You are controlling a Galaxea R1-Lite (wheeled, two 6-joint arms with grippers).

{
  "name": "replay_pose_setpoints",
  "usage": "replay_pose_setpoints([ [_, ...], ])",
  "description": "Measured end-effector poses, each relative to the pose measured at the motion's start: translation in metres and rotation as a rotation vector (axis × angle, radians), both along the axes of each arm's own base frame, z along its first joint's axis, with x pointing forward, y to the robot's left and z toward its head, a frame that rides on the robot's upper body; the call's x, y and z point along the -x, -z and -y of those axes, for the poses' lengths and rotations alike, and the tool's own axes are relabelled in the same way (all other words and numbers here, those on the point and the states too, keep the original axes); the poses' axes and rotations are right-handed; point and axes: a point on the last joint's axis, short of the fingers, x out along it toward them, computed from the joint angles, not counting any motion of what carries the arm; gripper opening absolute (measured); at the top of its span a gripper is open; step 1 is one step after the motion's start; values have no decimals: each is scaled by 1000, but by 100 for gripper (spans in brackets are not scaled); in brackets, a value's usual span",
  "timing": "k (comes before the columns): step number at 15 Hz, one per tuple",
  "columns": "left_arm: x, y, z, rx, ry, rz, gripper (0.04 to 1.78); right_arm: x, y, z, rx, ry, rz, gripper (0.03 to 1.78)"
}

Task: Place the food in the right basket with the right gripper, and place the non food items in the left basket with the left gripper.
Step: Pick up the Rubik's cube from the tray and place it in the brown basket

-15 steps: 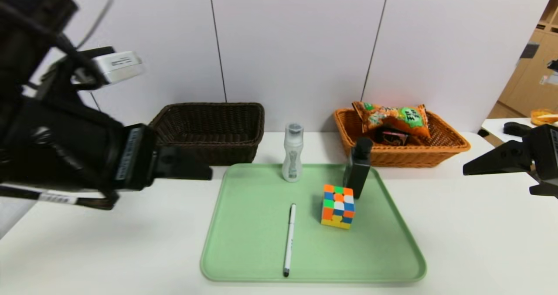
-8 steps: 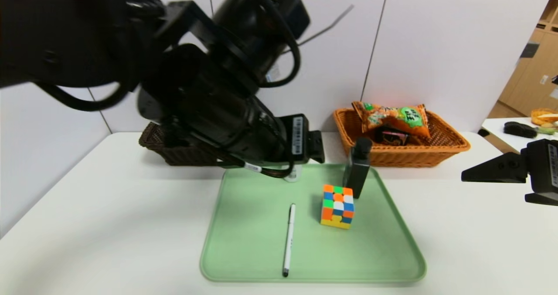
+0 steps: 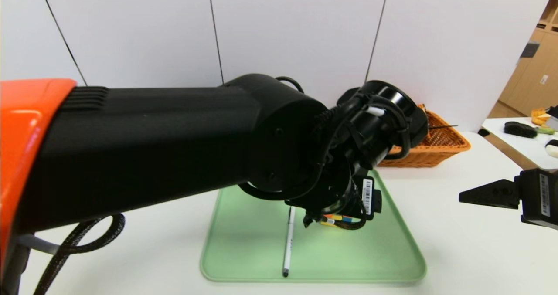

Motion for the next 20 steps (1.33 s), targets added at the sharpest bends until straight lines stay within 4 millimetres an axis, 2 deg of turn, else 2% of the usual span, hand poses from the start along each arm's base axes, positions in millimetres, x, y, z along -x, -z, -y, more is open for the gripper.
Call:
replay_pose_setpoints([
  [6,-9,22,24,-14,7,81,169,7,14,3,0,-1,6,169],
  [13,-19,51,37,-81,-29,102,169,10,18,4,3,0,0,169],
  [20,-26,71,47,-91,-33,100,169,12,24,5,5,0,-7,170],
])
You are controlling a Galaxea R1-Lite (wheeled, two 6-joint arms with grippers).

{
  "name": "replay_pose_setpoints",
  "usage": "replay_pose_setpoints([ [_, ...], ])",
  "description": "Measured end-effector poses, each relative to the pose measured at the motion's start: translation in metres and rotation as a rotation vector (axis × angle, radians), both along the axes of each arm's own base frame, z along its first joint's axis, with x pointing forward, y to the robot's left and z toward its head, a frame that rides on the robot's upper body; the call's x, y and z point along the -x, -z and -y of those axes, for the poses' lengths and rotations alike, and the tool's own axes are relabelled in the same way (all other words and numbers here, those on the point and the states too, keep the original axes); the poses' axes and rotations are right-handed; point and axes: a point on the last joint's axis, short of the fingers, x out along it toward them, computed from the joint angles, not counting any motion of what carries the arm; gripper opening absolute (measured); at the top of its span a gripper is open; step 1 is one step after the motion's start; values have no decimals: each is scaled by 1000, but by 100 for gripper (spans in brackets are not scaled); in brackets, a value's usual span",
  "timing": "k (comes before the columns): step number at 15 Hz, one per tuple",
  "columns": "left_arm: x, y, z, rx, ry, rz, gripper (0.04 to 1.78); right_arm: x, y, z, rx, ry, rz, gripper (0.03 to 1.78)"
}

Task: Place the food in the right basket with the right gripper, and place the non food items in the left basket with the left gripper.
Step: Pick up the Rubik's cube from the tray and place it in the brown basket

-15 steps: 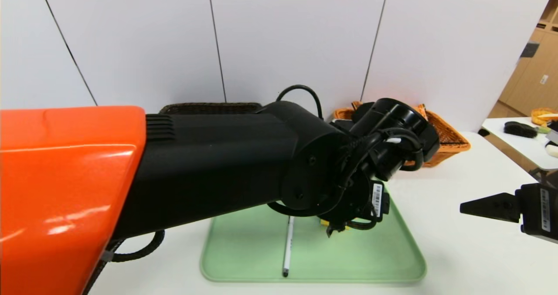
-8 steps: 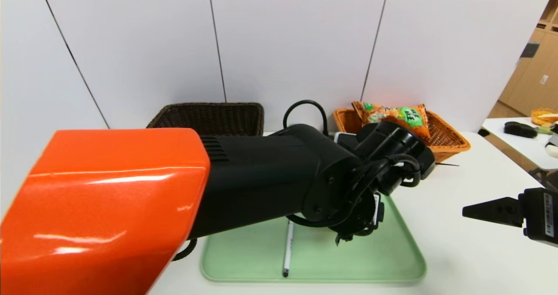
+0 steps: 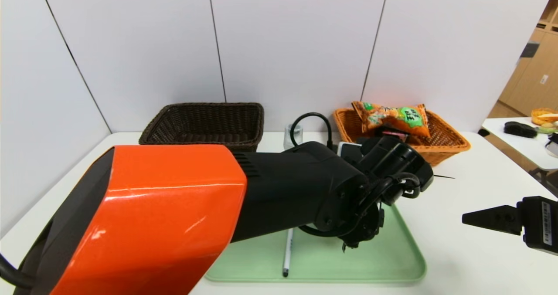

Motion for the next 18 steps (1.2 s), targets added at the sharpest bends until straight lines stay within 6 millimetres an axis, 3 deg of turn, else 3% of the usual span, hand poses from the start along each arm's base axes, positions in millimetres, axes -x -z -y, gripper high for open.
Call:
replay_pose_setpoints([
  [6,-14,11,0,-7,-14,8,169,3,4,1,3,-3,-9,170],
  [13,-17,24,3,-33,-10,-3,169,2,4,1,1,-9,7,170],
  [18,-18,25,2,-36,-14,-7,101,3,3,0,-1,-15,7,170],
])
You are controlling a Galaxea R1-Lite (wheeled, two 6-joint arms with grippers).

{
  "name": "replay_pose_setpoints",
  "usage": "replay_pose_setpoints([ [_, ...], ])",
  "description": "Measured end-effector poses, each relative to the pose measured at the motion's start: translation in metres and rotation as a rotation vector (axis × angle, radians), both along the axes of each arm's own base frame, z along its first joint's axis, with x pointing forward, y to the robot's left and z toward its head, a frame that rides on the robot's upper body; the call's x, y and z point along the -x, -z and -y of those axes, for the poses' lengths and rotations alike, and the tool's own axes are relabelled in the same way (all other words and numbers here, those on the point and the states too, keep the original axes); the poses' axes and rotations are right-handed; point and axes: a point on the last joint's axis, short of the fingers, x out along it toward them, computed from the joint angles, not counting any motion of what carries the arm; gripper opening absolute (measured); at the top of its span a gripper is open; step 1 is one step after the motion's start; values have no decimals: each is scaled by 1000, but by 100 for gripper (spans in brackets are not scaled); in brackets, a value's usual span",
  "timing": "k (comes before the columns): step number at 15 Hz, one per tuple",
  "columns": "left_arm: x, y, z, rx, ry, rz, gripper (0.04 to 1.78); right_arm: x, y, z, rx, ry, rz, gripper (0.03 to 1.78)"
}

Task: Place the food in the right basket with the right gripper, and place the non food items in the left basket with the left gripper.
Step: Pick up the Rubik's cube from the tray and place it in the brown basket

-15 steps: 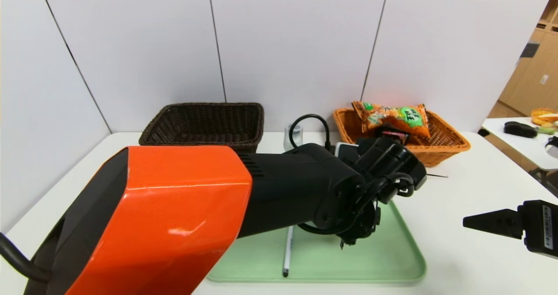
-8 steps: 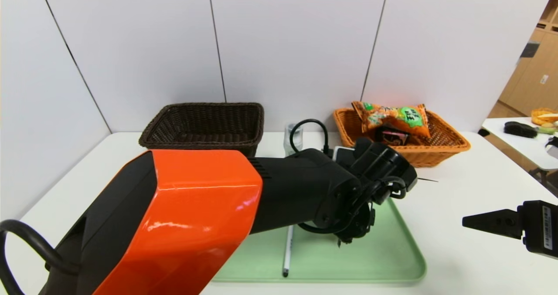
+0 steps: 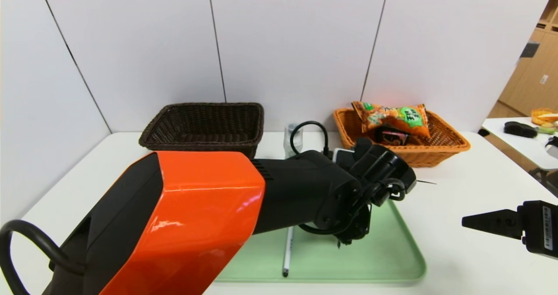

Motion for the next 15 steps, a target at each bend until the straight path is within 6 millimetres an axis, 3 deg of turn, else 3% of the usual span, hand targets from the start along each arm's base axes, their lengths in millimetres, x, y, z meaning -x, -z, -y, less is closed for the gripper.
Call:
replay_pose_setpoints([
  [5,3,-8,-4,-3,8,-11,100,0,0,0,-1,-1,1,170],
  [8,12,-32,-15,36,43,-48,100,2,-1,1,-8,-2,5,170],
  [12,32,-91,-46,181,125,-147,100,5,1,1,-7,-3,3,170],
  [15,37,-148,-90,317,131,-96,100,5,1,2,-8,-5,4,170],
])
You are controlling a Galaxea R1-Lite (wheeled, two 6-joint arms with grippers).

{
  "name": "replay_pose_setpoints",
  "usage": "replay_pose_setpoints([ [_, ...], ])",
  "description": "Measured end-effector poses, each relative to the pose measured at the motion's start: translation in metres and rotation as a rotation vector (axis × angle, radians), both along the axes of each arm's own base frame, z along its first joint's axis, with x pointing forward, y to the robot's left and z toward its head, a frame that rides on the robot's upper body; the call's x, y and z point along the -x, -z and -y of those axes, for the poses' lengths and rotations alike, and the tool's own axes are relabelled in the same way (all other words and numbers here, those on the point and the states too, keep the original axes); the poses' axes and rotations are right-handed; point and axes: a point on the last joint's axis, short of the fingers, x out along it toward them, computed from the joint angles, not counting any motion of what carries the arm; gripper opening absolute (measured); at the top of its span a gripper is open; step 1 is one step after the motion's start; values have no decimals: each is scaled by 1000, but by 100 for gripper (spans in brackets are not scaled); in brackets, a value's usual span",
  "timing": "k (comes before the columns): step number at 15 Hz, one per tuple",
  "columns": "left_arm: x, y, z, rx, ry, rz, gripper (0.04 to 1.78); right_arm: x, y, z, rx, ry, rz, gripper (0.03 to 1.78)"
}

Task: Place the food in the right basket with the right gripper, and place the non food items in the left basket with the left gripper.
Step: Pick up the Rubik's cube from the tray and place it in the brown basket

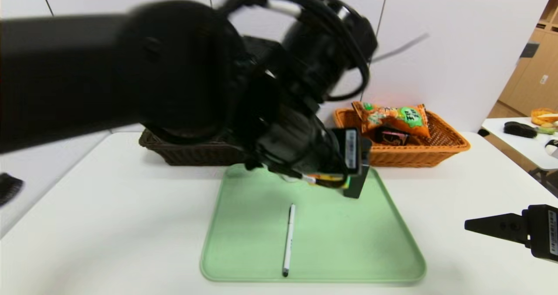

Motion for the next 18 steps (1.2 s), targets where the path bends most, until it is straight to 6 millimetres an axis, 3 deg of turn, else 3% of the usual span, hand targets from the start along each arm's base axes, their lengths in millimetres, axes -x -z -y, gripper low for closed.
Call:
replay_pose_setpoints([
  [4,-25,-57,-84,127,-188,136,100,0,0,0,0,-3,2,170],
  [8,-59,-74,-162,117,-394,228,100,0,0,0,1,-5,4,170],
  [10,-80,-68,-197,31,-474,253,100,0,-1,0,2,-4,7,170],
  [13,-119,-44,-228,-62,-560,230,100,2,-2,1,0,-2,17,170],
  [18,-175,7,-242,-129,-603,165,100,5,-2,2,-3,-1,27,170],
])
